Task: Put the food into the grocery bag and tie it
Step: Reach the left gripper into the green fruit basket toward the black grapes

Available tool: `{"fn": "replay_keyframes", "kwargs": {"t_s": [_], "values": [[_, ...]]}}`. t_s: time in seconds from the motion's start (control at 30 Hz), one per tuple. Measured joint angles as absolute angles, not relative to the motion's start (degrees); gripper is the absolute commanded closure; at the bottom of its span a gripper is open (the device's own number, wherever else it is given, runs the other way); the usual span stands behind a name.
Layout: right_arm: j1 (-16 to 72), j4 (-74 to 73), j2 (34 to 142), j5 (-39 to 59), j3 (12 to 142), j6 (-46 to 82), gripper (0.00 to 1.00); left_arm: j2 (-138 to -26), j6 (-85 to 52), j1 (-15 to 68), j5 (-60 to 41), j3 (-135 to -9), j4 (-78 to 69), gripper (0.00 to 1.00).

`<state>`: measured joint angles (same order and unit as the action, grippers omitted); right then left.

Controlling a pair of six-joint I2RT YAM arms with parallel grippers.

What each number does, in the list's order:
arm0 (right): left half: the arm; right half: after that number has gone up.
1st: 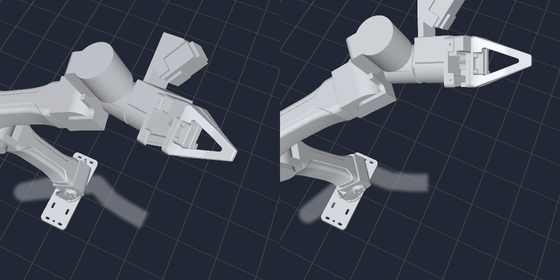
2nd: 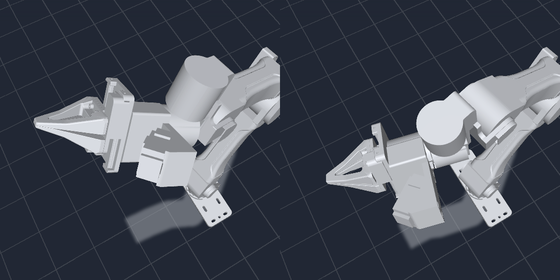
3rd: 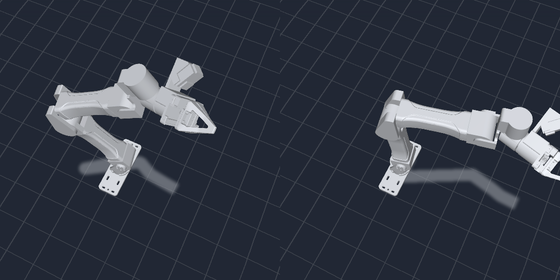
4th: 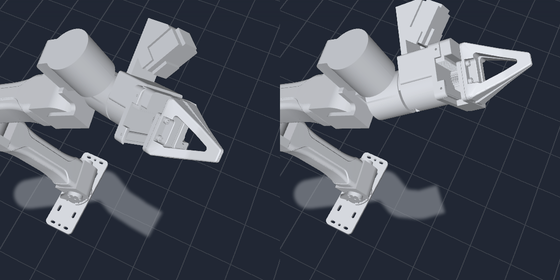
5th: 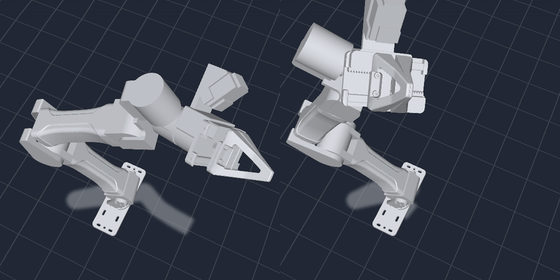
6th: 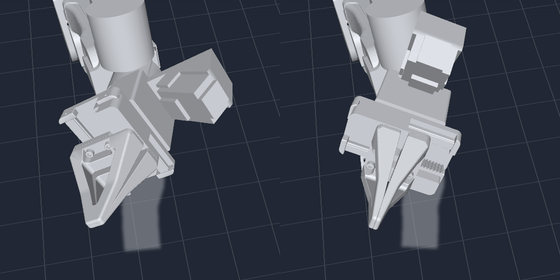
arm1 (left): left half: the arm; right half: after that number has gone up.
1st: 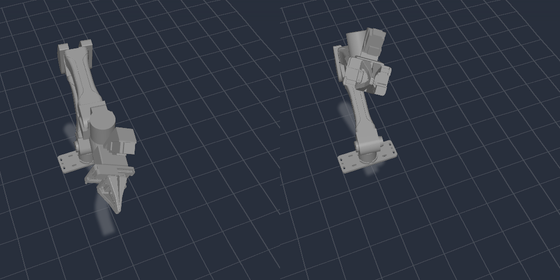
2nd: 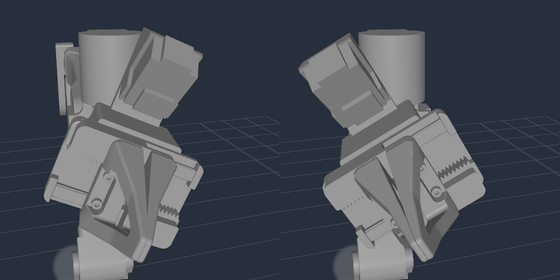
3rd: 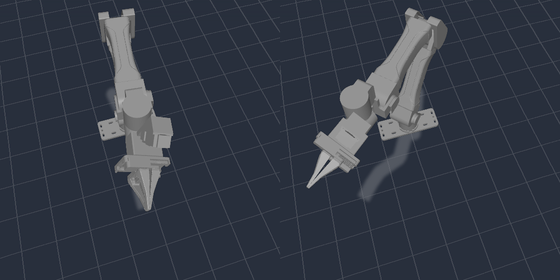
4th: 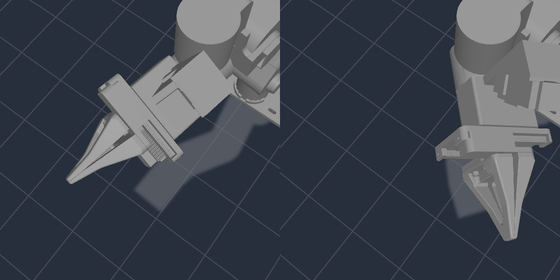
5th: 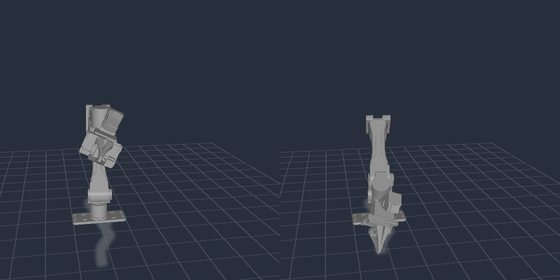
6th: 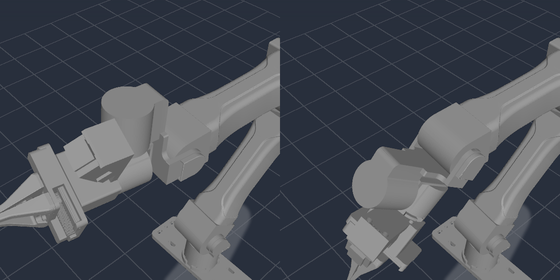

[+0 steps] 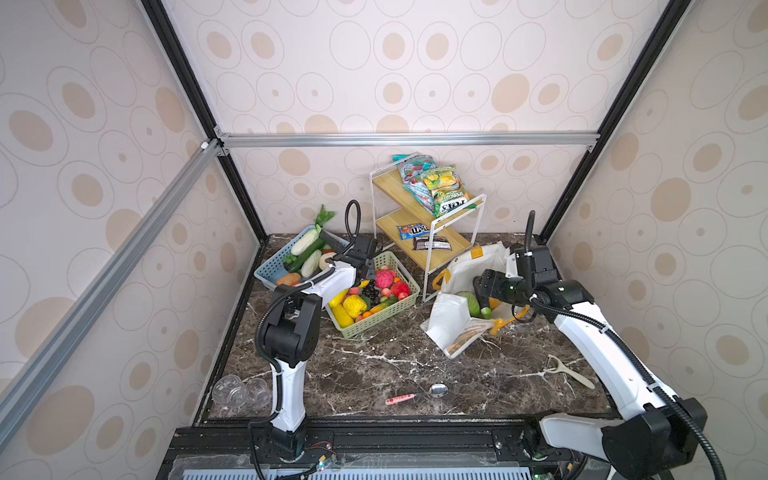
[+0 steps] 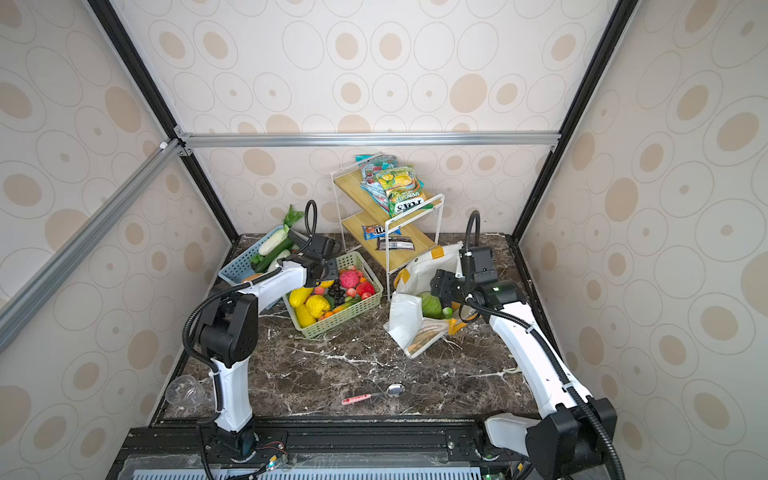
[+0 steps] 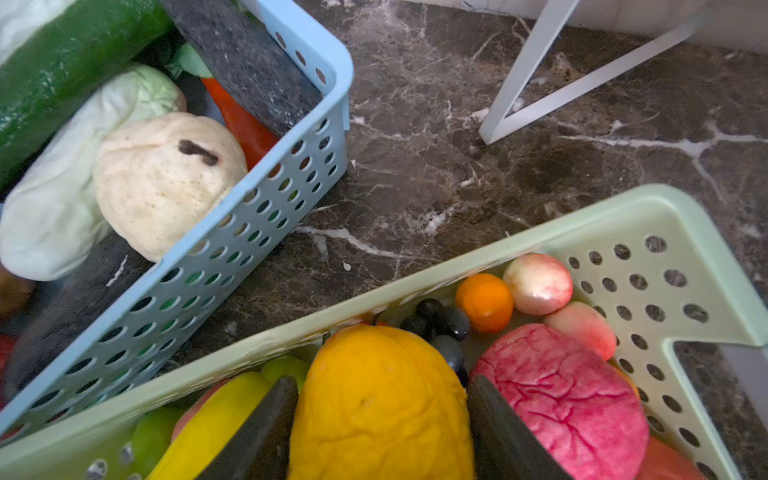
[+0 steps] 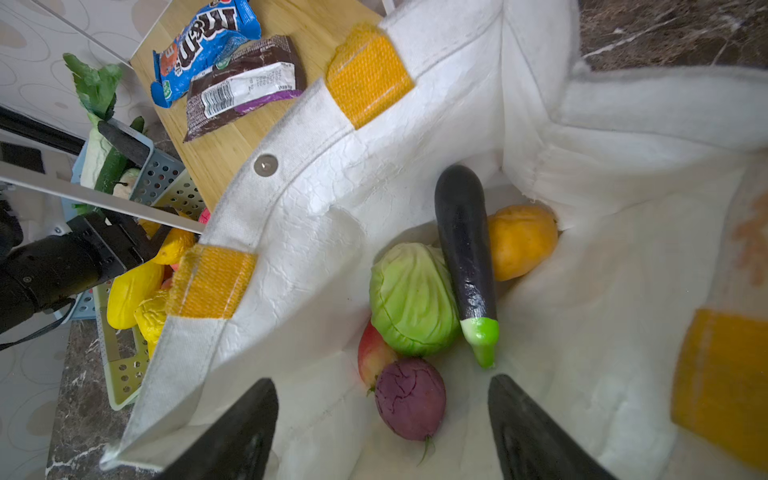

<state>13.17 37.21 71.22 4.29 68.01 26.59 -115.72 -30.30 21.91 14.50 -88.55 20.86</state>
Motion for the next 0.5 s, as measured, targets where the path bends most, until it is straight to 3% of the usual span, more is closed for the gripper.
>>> {"fn": "replay_keyframes", "kwargs": {"t_s": [0.5], "values": [[13.2,36.2,71.1,4.3,66.5,27.2,0.18,-107.7,-31.7,24.4,5.3,-87.9,20.0,0.46]]}}
